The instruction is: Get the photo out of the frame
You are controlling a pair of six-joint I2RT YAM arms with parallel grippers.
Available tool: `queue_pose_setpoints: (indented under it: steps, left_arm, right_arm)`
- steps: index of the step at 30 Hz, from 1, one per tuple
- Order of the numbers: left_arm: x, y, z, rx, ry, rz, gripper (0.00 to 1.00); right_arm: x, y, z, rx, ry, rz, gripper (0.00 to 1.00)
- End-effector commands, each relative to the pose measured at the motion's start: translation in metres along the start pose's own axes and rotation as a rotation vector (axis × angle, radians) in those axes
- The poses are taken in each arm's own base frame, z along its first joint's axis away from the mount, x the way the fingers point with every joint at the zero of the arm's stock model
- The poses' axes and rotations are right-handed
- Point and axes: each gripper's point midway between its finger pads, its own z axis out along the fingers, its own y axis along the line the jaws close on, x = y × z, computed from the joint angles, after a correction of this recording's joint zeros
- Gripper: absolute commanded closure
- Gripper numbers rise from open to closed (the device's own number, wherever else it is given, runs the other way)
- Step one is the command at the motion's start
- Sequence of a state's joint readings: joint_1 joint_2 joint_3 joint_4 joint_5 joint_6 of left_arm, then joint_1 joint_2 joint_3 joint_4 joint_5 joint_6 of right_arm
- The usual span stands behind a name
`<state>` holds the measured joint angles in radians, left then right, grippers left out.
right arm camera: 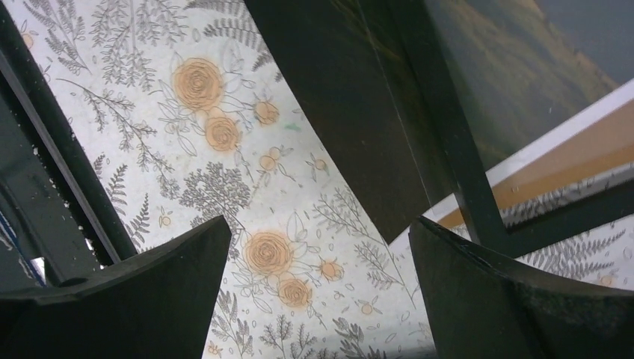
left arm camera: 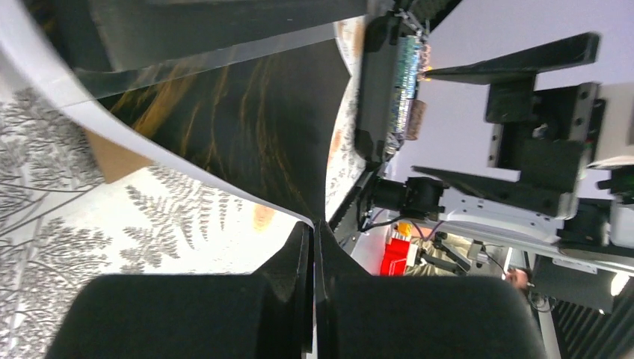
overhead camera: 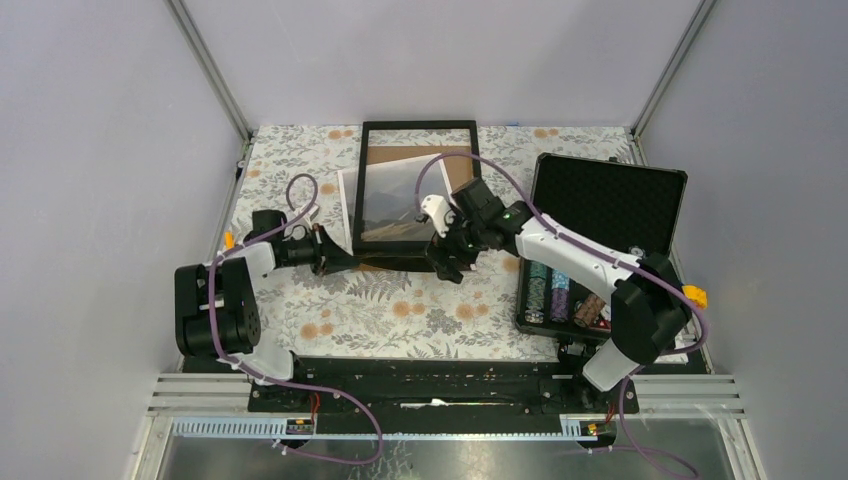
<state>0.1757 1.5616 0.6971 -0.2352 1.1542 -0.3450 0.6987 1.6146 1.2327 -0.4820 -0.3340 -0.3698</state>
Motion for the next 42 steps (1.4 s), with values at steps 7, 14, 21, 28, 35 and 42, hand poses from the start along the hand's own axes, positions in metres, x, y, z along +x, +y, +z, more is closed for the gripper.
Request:
queue_pose_setpoints:
  steps: [7, 14, 21, 28, 35, 42]
  left_arm:
    - [0.0, -0.069, -0.025, 0.178, 0.022, 0.05, 1.0]
    - [0.001, -0.083, -0.033, 0.216, 0.012, 0.078, 1.0]
    - [0.0, -0.084, -0.037, 0.232, -0.001, 0.075, 1.0]
    - [-0.002, -0.084, -0.041, 0.248, -0.017, 0.07, 1.0]
    - [-0.006, -0.082, -0.045, 0.232, -0.053, 0.092, 1.0]
    - [-0.018, -0.084, -0.06, 0.156, -0.17, 0.201, 0.28]
  right_arm:
    - [-0.046, 0.033, 0.002, 0.145, -0.086, -0.36, 0.05]
    - [-0.053, 0.04, 0.023, 0.168, -0.217, -0.475, 0.09]
    - [-0.053, 0.031, 0.041, 0.225, -0.288, -0.577, 0.21]
    - [-0.048, 0.025, 0.062, 0.251, -0.31, -0.616, 0.33]
    - [-0.048, 0.029, 0.058, 0.231, -0.289, -0.602, 0.74]
    - [-0.039, 0.057, 0.01, 0.079, -0.178, -0.527, 1.0]
